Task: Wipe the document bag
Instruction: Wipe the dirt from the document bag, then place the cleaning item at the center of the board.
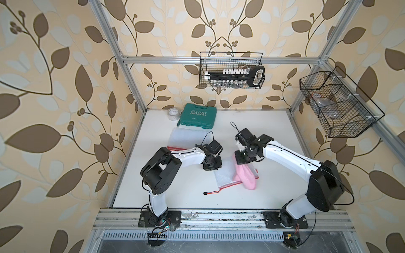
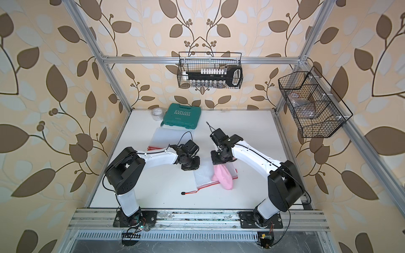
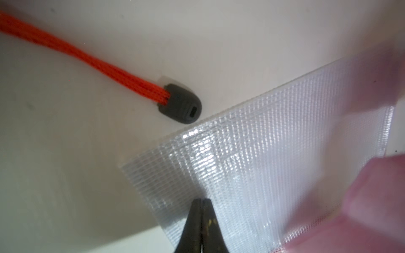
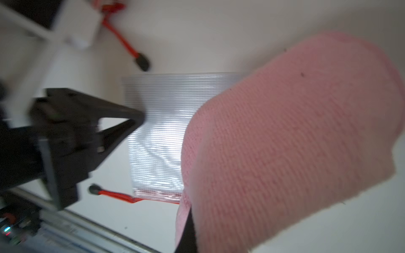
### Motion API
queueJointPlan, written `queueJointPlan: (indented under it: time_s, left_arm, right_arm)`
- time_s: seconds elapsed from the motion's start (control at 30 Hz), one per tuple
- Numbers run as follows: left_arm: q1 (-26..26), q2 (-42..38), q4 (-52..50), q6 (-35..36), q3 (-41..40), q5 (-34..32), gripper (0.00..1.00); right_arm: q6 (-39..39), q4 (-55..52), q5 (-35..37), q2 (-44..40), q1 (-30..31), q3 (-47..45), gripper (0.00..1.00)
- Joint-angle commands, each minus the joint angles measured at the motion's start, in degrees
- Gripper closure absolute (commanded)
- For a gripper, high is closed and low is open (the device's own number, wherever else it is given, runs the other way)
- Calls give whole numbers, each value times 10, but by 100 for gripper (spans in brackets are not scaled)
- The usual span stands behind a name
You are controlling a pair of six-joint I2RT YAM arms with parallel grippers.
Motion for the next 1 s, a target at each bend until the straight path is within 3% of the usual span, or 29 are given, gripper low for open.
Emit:
queueJointPlan:
  time_s: [0.0, 0.1, 0.2, 0.33, 0.47, 0.63, 0.77, 0.8, 0.83, 0.9, 0.97]
  left_arm:
    - [10, 31, -48, 16, -9, -27, 94]
    - [11, 29, -49, 17, -12, -29, 94]
    - [15, 27, -48, 19, -16, -27, 94]
    - [22, 29, -46, 24, -16, -24, 95]
    - [33, 32, -48, 32, -14, -20, 95]
    - [52, 22, -54, 40, -18, -23, 95]
    - [74, 2, -46, 44, -31, -23, 95]
    - [78, 3, -46, 48, -29, -21, 95]
    - [78, 7, -47, 51, -23, -20, 95]
    - [78, 14, -47, 56, -14, -12, 95]
    - [79, 16, -44, 56, -11, -6, 95]
  right_arm:
    - [0, 59, -128, 60, 1, 0, 100]
    - [-3, 44, -104, 84, -20, -17, 100]
    - [1, -9, -16, 66, -87, -55, 100]
    - [7, -69, 89, -10, -195, -112, 100]
    - [12, -123, 167, -86, -259, -134, 100]
    - [42, -175, 226, -126, -265, -116, 100]
    - [42, -165, 213, -103, -265, -120, 100]
    - [36, -156, 193, -94, -266, -122, 88]
    - [31, -155, 164, -78, -266, -120, 54]
    - [39, -159, 139, -68, -263, -117, 7]
    - [53, -169, 134, -96, -257, -112, 2]
